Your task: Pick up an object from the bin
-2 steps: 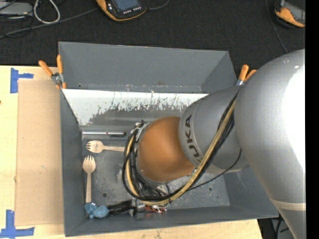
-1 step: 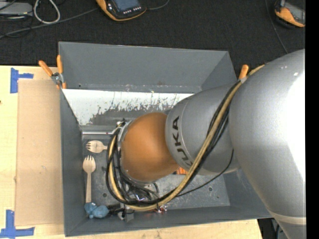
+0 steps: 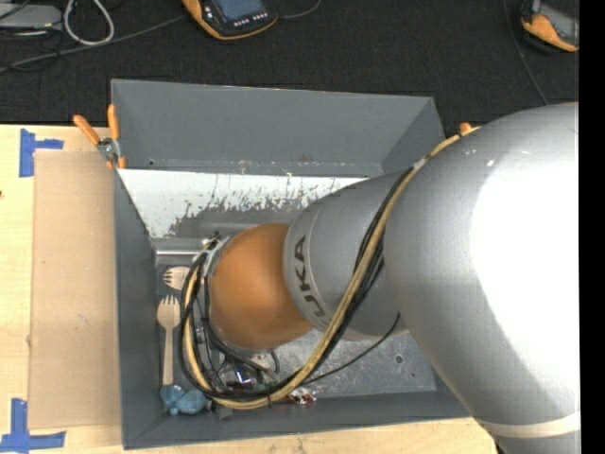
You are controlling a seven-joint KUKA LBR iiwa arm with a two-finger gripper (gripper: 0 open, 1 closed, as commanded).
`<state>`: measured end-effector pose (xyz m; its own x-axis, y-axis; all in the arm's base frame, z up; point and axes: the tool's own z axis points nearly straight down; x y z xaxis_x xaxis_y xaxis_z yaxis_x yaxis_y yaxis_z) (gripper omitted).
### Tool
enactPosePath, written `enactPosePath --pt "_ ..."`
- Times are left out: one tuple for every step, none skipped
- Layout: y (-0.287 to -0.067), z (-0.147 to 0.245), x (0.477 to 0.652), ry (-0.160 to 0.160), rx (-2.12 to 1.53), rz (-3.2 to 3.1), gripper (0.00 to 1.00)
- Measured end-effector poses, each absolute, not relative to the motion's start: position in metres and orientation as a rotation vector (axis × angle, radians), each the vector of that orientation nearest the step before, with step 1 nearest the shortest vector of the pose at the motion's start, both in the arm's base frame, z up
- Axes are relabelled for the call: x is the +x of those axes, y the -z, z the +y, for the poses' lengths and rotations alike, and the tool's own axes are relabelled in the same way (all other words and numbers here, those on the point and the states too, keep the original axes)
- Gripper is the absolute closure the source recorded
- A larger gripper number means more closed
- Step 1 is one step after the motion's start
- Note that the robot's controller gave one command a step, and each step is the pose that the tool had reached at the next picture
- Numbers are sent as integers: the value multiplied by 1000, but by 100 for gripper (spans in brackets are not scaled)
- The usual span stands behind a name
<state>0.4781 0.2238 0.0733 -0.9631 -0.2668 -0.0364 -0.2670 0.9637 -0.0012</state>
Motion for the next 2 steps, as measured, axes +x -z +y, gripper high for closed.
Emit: enactPosePath --pt "-71 207 472 -6 -739 3039 100" --pt "-71 207 471 -6 -739 3040 100"
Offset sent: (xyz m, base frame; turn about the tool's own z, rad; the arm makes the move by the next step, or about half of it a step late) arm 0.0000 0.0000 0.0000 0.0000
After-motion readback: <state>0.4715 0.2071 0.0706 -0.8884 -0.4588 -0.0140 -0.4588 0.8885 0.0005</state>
